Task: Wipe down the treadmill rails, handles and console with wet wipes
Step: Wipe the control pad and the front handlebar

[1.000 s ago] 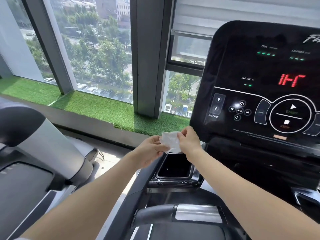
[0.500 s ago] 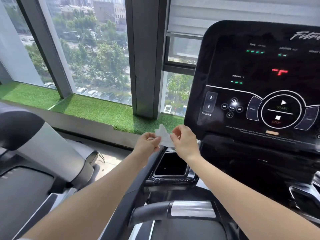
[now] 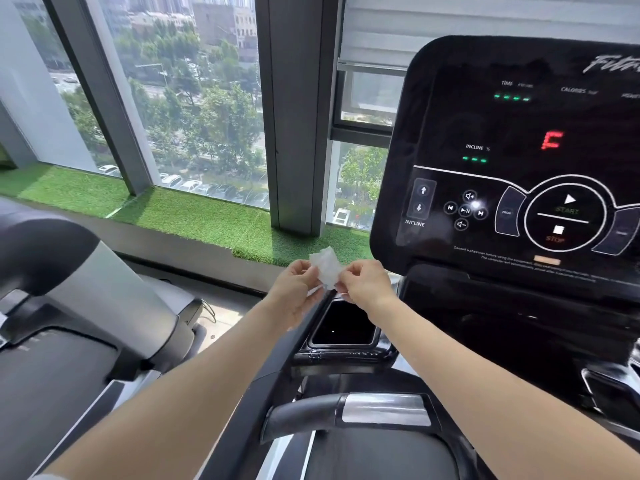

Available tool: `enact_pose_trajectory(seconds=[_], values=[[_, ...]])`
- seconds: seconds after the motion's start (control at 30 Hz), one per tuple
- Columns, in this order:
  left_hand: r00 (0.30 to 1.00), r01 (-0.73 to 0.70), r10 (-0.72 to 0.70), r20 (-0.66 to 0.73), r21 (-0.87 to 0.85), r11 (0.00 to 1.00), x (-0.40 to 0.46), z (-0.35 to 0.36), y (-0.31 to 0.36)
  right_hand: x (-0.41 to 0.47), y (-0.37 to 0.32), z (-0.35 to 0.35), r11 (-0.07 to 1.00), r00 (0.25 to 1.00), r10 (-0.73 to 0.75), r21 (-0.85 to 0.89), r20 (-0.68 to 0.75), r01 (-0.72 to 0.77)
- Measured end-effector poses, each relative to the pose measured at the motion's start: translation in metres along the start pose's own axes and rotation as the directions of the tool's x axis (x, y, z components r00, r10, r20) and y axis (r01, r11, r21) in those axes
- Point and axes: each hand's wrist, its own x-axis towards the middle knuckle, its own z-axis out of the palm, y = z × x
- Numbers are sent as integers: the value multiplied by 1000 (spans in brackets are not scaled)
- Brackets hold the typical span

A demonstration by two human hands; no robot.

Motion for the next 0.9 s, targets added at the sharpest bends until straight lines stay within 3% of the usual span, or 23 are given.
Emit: enact_pose_trajectory(seconds=[0.2, 0.33, 0.4, 0.5, 0.6, 0.77, 0.83, 0.9], values=[[995, -12, -4, -101, -157, 988, 6, 2, -1, -3, -5, 5, 943, 971, 236, 237, 24, -235], [993, -74, 88, -82, 164, 984, 3, 2, -7, -2, -6, 2, 934, 964, 208, 261, 165, -246], [990, -98, 117, -78, 215, 972, 4, 2, -8, 0, -9, 3, 919, 963, 189, 311, 192, -242], [983, -93, 94, -156, 13, 996, 6, 4, -3, 4, -6, 7, 885, 975, 216, 410, 58, -220], [979, -48, -14, -203, -300, 953, 6, 3, 0, 5, -1, 8, 736, 945, 322, 612, 60, -290], [986, 126, -157, -63, -343, 931, 2, -2, -3, 0, 2, 7, 761, 962, 255, 592, 101, -264], [984, 110, -150, -96, -338, 935, 6, -1, -3, 0, 3, 5, 746, 956, 239, 599, 168, -292], [977, 53, -115, -179, -319, 946, 13, 2, -5, 1, 8, 2, 726, 932, 316, 588, 176, -357]])
